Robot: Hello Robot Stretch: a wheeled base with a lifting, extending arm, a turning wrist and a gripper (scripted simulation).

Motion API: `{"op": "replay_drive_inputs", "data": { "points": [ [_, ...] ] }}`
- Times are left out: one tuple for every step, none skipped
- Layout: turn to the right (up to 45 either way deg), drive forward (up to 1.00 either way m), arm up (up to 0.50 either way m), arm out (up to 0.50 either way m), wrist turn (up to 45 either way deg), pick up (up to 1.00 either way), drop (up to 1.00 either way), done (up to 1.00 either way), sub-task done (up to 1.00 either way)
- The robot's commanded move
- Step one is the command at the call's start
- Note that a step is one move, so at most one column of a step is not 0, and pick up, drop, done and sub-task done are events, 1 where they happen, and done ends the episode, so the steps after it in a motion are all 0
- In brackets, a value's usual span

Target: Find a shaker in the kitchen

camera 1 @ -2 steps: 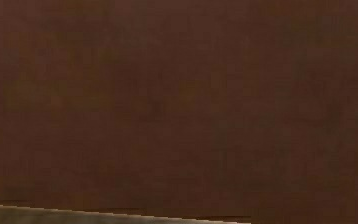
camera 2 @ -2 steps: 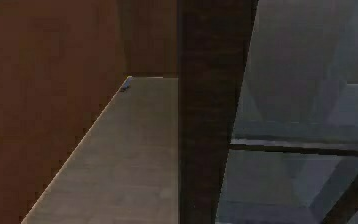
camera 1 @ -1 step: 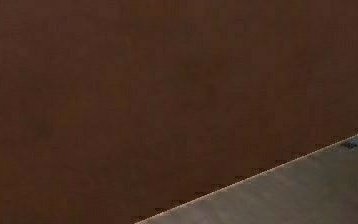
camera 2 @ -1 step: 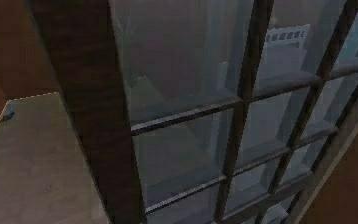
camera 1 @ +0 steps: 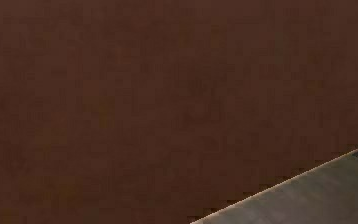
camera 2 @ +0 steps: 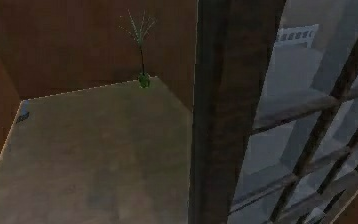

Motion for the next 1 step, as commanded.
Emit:
{"op": "replay_drive_inputs", "data": {
  "points": [
    [-6.0, 0.00, 0.00, 0.00, 0.0, 0.00, 0.00, 0.00, 0.00]
  ]
}}
